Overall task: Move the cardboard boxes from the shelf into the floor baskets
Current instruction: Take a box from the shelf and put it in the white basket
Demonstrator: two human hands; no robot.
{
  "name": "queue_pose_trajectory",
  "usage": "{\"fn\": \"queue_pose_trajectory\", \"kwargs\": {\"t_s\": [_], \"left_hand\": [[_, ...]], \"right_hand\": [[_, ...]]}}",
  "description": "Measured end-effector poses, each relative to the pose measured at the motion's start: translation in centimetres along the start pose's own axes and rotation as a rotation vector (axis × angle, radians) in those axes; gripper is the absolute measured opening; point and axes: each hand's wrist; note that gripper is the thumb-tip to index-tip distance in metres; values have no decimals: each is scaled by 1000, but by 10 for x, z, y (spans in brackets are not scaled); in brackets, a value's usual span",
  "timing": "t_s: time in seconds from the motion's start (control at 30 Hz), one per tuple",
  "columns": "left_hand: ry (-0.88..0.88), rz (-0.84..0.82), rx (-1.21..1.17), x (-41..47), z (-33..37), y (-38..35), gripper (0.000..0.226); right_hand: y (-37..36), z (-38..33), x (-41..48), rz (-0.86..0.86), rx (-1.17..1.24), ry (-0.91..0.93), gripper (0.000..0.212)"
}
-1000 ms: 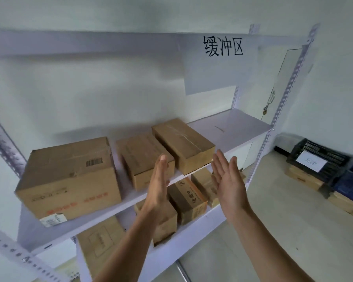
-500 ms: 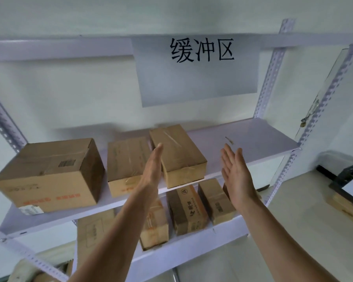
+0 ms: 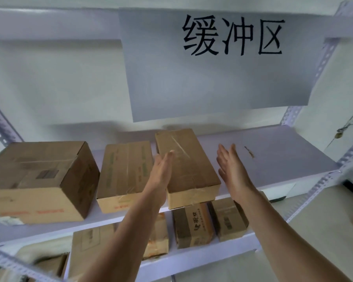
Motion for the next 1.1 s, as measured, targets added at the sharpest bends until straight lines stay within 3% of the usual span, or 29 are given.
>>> {"fn": "queue_pose_trajectory", "kwargs": {"t_s": [0.1, 0.17, 0.23, 0.3, 0.37, 0.53, 0.67, 0.83, 0.97, 1.1], "left_hand": [[43, 3, -8, 12, -2, -3, 133], [72, 15, 11, 15, -1, -7, 122], [105, 57, 2, 20, -1, -9, 96], [126, 119, -46, 24, 0, -9, 56], [130, 158, -90, 25, -4, -9, 40], [54, 144, -113, 15, -1, -19, 46], [-31, 161, -107, -1, 16, -28, 74], [-254, 125, -34, -10, 34, -41, 54], [-306, 95, 8, -13, 28, -42, 77], [-351, 40, 31, -17, 17, -38, 80]], "right_hand": [[-4, 0, 20, -83, -32, -56, 101], [-6, -2, 29, -118, -34, -88, 102], [-7, -4, 37, -152, -16, -128, 102], [-7, -8, 45, -181, 0, -162, 99], [-7, -12, 49, -201, -12, -176, 93], [5, -19, 51, -231, -11, -106, 93], [16, -28, 57, -258, 80, -11, 87], [28, -40, 58, -261, 213, 60, 83], [39, -39, 52, -289, 241, 65, 85], [49, -39, 44, -319, 242, 82, 87]]}}
Point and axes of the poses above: each hand's wrist, its own x-axis towards the middle knuckle, its own y-axis out of the back of the hand, z = x × y, and after that the axes turned 1 degree about -x, right-handed
